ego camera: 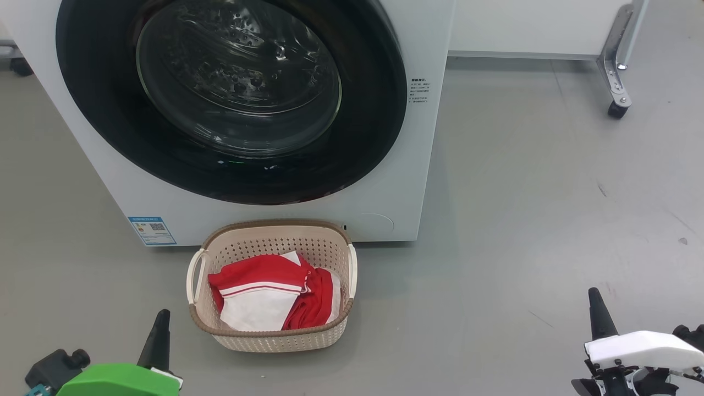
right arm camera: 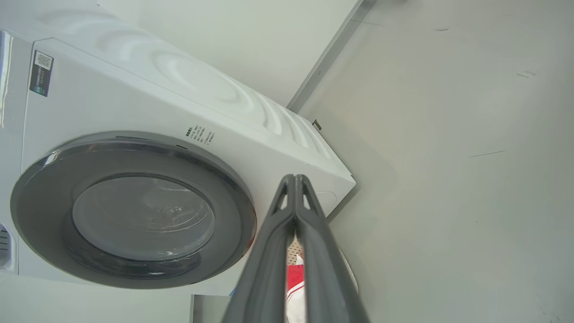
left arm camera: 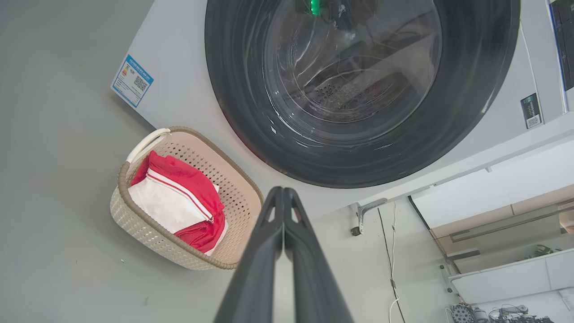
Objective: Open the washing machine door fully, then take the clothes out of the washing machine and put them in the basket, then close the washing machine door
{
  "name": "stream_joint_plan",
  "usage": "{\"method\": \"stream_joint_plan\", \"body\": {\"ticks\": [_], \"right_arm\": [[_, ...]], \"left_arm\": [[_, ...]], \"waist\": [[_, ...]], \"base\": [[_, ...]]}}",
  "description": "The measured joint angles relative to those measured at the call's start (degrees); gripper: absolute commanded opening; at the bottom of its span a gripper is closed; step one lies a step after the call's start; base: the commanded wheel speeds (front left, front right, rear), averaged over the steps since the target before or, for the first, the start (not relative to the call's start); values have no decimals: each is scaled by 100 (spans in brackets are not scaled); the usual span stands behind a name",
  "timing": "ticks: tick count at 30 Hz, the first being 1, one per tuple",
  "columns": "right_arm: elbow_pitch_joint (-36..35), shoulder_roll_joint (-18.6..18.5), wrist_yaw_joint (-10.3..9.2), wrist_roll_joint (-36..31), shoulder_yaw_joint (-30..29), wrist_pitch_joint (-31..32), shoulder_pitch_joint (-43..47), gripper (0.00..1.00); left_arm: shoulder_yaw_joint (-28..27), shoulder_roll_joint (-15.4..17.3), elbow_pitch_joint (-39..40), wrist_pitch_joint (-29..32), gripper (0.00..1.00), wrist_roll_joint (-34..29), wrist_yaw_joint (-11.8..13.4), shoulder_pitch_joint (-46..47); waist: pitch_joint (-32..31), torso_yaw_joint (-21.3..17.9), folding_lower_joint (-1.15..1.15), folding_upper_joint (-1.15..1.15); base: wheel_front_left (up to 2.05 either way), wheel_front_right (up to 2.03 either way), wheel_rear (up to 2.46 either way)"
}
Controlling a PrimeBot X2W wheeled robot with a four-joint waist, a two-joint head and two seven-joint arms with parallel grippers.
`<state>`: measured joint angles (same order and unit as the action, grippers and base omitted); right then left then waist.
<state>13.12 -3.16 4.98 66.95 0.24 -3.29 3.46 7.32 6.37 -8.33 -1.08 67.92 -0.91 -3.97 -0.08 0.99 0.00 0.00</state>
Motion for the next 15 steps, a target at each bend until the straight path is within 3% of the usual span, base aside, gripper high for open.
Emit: {"method": "stream_joint_plan", "body": {"ticks": [15], "right_arm": [[80,-51,52,1112,-148,249,-236,0]], "left_arm": [[-227,-1,-219,101,0,1118,-224,225]], "waist": [[12,-41,0,0]], "base": [[0,0,0]]}}
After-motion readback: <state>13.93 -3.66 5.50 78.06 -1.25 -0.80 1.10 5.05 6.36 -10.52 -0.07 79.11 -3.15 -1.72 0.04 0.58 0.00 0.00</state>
